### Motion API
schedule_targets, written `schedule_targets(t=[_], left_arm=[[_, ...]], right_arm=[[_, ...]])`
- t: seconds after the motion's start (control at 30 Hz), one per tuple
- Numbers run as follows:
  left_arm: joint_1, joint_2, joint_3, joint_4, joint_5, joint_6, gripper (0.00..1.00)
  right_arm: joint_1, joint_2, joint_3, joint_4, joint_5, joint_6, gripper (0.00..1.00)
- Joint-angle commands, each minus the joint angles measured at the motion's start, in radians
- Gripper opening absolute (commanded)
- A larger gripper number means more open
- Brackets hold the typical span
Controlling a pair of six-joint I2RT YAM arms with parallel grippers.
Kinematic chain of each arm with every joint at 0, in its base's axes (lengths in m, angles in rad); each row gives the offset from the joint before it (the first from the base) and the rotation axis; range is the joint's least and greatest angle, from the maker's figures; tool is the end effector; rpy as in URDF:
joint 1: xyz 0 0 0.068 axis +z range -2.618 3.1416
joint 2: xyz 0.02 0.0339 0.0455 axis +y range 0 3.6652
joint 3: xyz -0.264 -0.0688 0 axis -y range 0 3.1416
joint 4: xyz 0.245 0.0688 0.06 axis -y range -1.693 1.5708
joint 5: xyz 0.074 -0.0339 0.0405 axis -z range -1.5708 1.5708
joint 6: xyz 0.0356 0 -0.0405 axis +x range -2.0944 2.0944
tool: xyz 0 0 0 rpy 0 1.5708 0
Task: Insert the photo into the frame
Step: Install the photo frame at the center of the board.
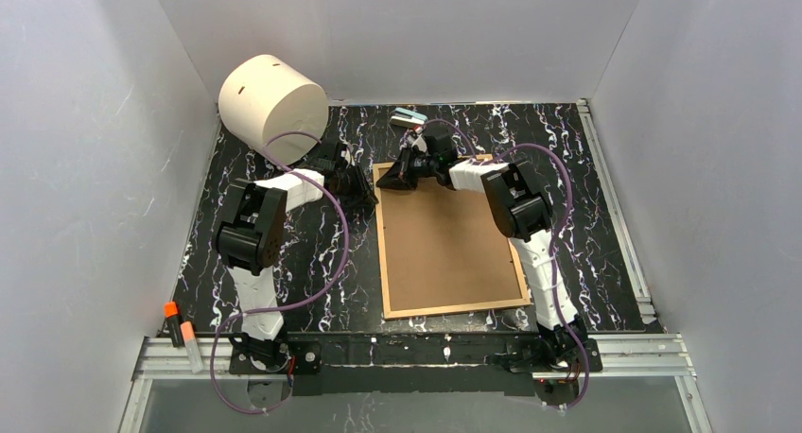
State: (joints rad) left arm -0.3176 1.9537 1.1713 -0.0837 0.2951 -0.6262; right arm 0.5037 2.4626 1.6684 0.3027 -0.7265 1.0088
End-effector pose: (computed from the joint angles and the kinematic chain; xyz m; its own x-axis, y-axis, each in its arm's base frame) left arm 0.3812 -0.1362 0.1459 -0.8664 -0.3054 -0.3950 -0.0370 0.8282 -0.5592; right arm 0.4516 0.2759 0.0991 -0.9596 0.1934 -0.2045 -0.1158 0.3910 0.9131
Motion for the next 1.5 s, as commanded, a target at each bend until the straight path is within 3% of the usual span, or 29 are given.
schedule_targets(t=[0.0,0.67,0.9,1.07,1.27,1.47], left_arm=[[-0.013,0.140,-0.091,-0.226,-0.230,0.065,0.23],[-0.013,0.146,-0.077,-0.235,-0.235,0.068,0.22],[-0.013,0.126,-0.068,-0.235,-0.211,0.081,0.23],[-0.012,0.054,-0.064,-0.232,-0.161,0.101,0.30],[-0.012,-0.064,-0.089,-0.220,-0.063,0.127,0.50],[-0.016,-0.179,-0.207,-0.175,0.004,0.097,0.55]], right_arm=[[-0.020,0.022,0.001,-0.221,0.166,-0.116,0.08],[-0.021,0.035,0.052,-0.391,0.166,-0.231,0.08],[-0.024,-0.083,0.002,-0.335,0.138,-0.228,0.17],[-0.024,-0.275,-0.192,-0.311,0.097,-0.234,0.26],[0.002,-0.498,-0.536,-0.123,0.014,-0.147,0.31],[0.145,-0.641,-0.682,-0.034,0.054,-0.098,0.31]])
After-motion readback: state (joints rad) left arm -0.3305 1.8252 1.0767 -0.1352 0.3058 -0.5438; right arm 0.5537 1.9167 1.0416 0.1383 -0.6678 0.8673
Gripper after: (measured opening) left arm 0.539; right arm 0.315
